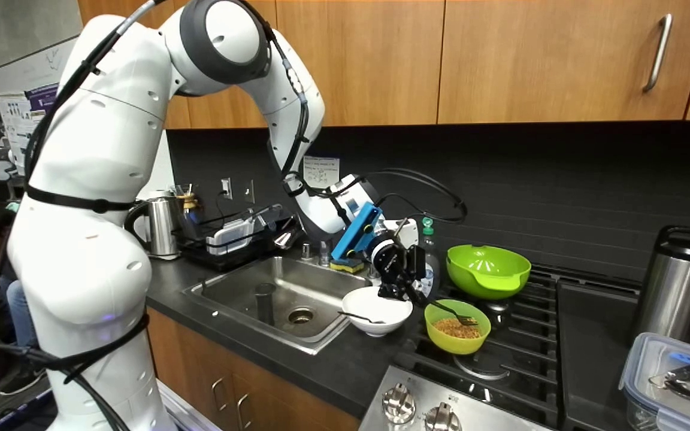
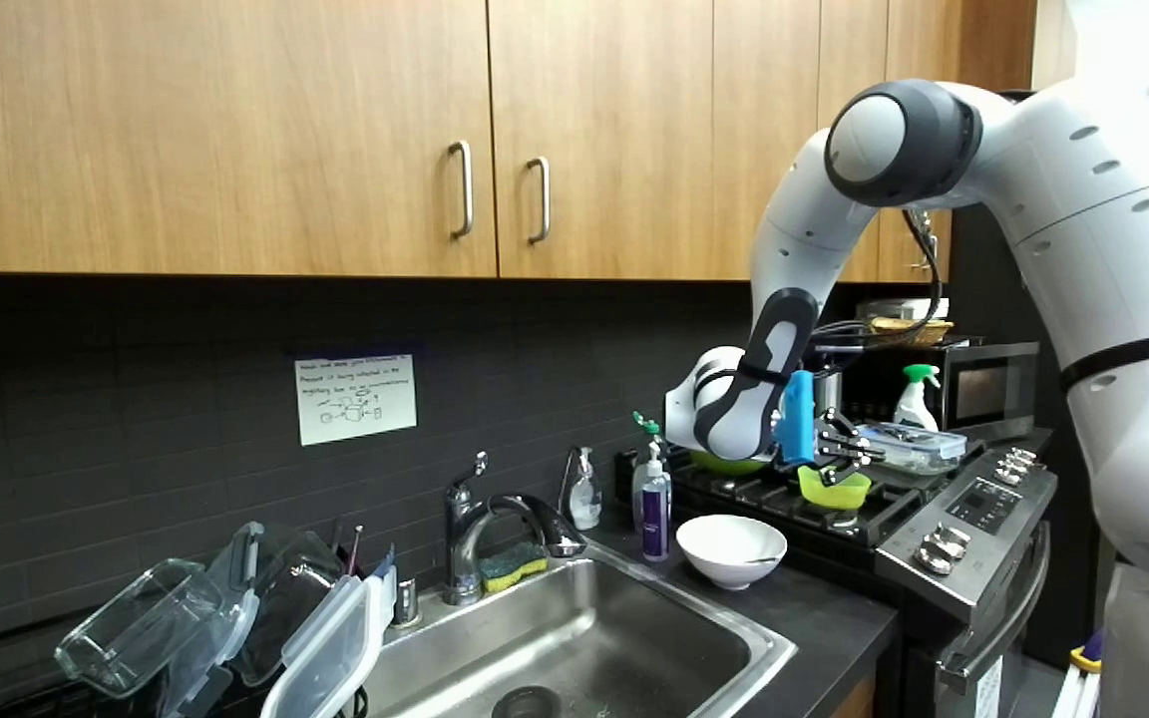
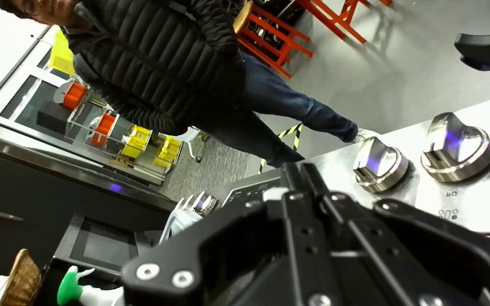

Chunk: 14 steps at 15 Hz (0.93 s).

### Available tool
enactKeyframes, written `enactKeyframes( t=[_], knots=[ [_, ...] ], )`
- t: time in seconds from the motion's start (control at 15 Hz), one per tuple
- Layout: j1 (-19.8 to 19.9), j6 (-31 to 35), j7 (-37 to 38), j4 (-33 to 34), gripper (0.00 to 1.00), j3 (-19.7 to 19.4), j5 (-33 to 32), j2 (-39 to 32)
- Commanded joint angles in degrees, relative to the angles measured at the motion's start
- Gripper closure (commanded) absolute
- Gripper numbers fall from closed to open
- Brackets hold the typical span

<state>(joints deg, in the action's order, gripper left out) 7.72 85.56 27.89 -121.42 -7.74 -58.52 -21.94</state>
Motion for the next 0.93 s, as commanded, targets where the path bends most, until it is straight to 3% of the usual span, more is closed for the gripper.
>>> enactKeyframes(
  t=[0.0,0.87],
  knots=[
    [-0.5,0.9,1.0,-3.1,0.99,0.2,-1.4,3.1],
    [-0.6,1.6,0.5,-8.0,0.99,0.8,-0.3,7.9]
  ],
)
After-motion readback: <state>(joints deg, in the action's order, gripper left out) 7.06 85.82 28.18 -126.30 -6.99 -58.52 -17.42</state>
